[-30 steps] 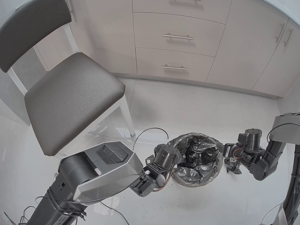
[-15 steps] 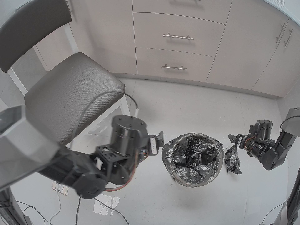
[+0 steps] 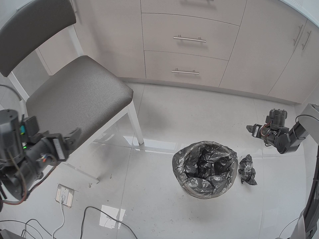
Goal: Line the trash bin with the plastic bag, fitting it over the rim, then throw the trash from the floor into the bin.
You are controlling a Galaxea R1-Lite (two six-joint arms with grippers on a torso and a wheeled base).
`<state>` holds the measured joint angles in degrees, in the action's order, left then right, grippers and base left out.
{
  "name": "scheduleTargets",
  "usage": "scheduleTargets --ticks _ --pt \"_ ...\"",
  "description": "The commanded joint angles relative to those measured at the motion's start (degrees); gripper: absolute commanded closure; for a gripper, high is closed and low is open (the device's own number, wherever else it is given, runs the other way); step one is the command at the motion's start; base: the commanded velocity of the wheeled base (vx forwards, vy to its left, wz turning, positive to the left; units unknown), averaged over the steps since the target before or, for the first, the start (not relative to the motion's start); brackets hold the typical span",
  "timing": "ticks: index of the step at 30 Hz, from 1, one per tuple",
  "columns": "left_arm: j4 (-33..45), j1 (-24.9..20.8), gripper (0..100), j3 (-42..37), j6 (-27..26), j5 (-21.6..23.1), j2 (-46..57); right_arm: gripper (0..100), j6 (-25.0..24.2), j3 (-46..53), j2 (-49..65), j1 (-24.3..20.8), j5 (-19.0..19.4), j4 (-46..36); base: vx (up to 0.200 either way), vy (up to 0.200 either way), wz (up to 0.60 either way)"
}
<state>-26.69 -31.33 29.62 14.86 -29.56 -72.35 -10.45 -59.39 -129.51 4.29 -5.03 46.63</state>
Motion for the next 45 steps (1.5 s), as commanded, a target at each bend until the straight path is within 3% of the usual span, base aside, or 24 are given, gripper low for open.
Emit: scheduleTargets --ticks 1,10,24,31,45 --pt "14.64 13.22 0 -6.95 -2.20 -0.67 25.51 0 -1.95 -14.70 -15.33 2.65 0.55 -5.41 0.000 0.000 0.00" --pt "20.27 17.71 0 -13.10 -1.85 -0.94 37.99 0 -2.65 -20.68 -19.90 5.20 0.46 -9.10 0.000 0.000 0.00" --pt "38.37 20.52 0 -15.38 -1.76 -0.41 56.62 0 -2.12 -35.79 -30.62 5.20 -1.56 -20.61 0.000 0.000 0.00" --pt "38.02 22.19 0 -19.08 -1.85 -0.23 60.22 0 1.22 -39.75 -32.03 5.29 -1.73 -27.64 0.000 0.000 0.00" --pt "38.02 22.80 0 -23.03 -1.76 1.09 65.67 0 2.36 -45.55 -34.32 5.29 -1.82 -34.32 0.000 0.000 0.00"
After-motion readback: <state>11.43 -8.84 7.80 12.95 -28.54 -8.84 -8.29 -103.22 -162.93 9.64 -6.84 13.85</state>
